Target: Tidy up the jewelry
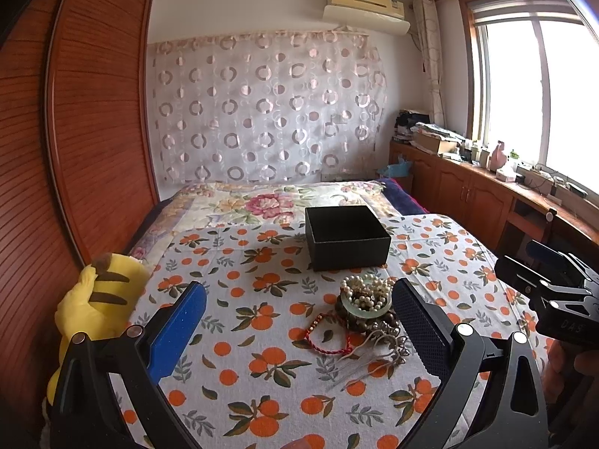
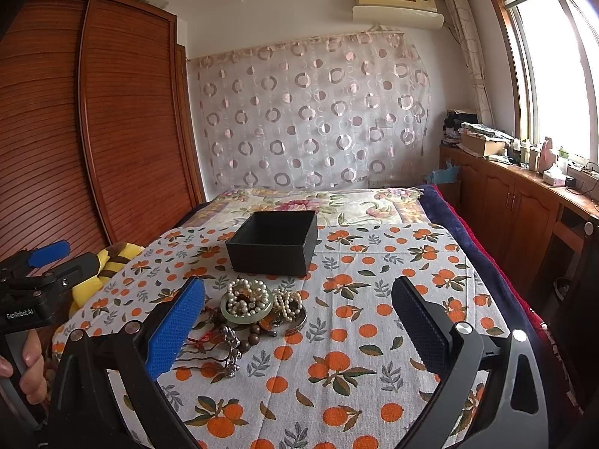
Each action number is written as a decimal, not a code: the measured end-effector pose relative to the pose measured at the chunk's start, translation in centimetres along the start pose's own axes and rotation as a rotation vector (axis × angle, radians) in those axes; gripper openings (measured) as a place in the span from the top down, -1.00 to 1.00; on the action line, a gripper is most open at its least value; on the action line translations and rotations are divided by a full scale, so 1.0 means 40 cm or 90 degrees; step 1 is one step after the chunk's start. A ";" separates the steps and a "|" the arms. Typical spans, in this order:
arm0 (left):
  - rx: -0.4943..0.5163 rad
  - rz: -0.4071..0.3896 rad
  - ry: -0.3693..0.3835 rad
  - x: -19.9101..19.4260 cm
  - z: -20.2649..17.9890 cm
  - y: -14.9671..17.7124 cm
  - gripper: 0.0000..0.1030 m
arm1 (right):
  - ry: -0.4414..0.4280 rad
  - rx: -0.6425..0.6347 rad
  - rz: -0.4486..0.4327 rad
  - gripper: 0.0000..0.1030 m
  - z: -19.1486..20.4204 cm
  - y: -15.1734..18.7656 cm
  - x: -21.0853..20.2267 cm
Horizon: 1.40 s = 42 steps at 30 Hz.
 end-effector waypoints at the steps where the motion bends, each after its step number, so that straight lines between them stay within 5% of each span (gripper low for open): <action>1: 0.000 -0.001 0.000 0.000 -0.001 0.002 -0.87 | 0.000 0.000 -0.001 -0.95 0.001 -0.001 -0.001; 42: 0.002 -0.001 0.001 -0.005 -0.012 0.004 -0.87 | -0.002 -0.003 -0.003 -0.95 0.003 0.000 0.002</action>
Point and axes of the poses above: each gripper's, at about its wrist camera, not at the fingertips, and x roughly the way its jaws point, z to its left, y to its underside, the point moved 2 cm from there along x, roughly the way its jaws point, and after that the axes turned 1 degree about -y, right-handed, at the moved point
